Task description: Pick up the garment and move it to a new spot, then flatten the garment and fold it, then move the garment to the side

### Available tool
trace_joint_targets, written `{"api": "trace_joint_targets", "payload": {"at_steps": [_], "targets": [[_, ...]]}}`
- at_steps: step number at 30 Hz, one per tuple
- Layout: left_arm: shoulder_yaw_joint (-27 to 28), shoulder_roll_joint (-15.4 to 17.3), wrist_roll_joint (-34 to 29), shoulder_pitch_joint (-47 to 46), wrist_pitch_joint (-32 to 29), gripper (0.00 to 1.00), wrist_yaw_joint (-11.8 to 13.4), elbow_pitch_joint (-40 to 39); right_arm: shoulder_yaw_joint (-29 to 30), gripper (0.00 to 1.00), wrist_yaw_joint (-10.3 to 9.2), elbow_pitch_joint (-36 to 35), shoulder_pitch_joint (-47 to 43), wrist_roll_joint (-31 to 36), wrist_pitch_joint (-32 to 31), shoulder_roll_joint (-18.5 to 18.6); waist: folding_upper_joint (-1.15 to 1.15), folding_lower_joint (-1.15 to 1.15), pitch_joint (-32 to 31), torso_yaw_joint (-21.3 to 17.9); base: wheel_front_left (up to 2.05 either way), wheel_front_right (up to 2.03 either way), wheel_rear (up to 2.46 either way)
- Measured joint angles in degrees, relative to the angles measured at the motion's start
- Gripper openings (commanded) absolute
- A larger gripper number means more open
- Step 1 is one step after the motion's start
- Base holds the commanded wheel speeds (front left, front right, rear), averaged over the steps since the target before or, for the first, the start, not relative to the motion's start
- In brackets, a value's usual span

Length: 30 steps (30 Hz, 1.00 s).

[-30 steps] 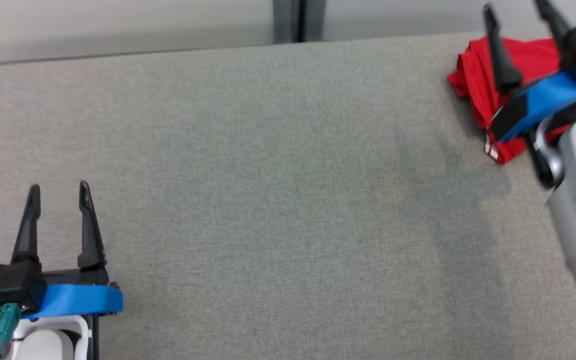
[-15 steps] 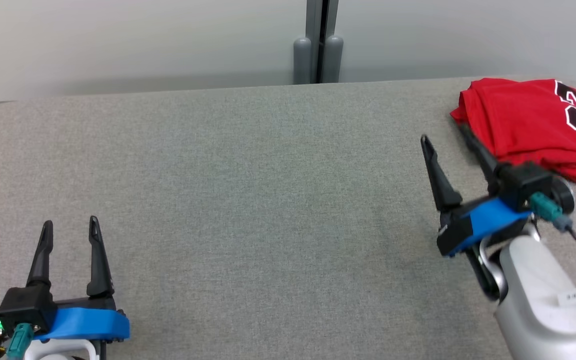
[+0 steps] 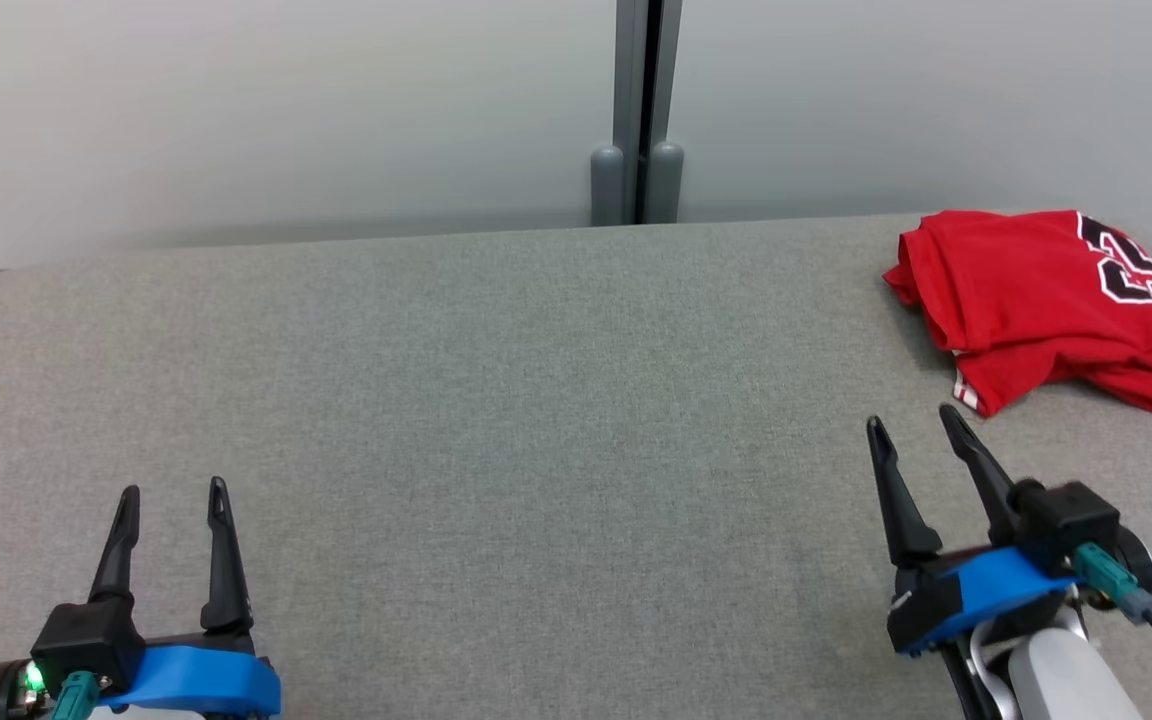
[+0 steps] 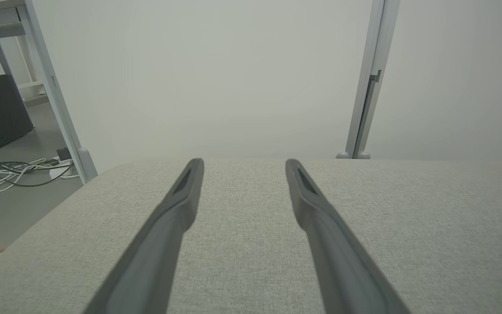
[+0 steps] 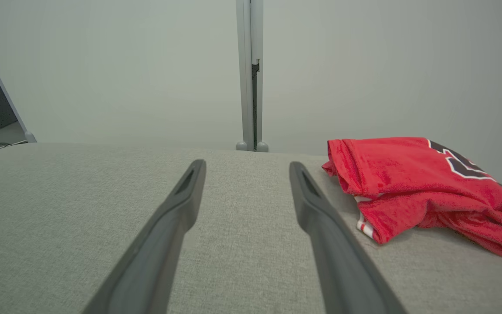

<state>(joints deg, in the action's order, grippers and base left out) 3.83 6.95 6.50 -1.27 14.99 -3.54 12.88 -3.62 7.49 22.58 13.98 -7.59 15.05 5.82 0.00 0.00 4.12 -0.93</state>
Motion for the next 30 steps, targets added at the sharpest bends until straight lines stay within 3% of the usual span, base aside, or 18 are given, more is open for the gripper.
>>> {"api": "trace_joint_targets", "payload": {"at_steps": [16,30], "targets": [[-0.8,0.2,0.6,1.0,0.0,1.00,-0.3,3.0,5.7,1.00,0.00,-4.4,-8.2,1.6,0.0,-2.7,0.01,0.00,-2.9,1.4,0.00,0.00,0.00],[-1.1,0.4,1.6,1.0,0.0,1.00,0.1,3.4,5.4,1.00,0.00,-3.3,-8.7,-2.6,-0.2,-2.9,0.01,0.01,-3.6,1.7,0.00,0.00,0.00]]}}
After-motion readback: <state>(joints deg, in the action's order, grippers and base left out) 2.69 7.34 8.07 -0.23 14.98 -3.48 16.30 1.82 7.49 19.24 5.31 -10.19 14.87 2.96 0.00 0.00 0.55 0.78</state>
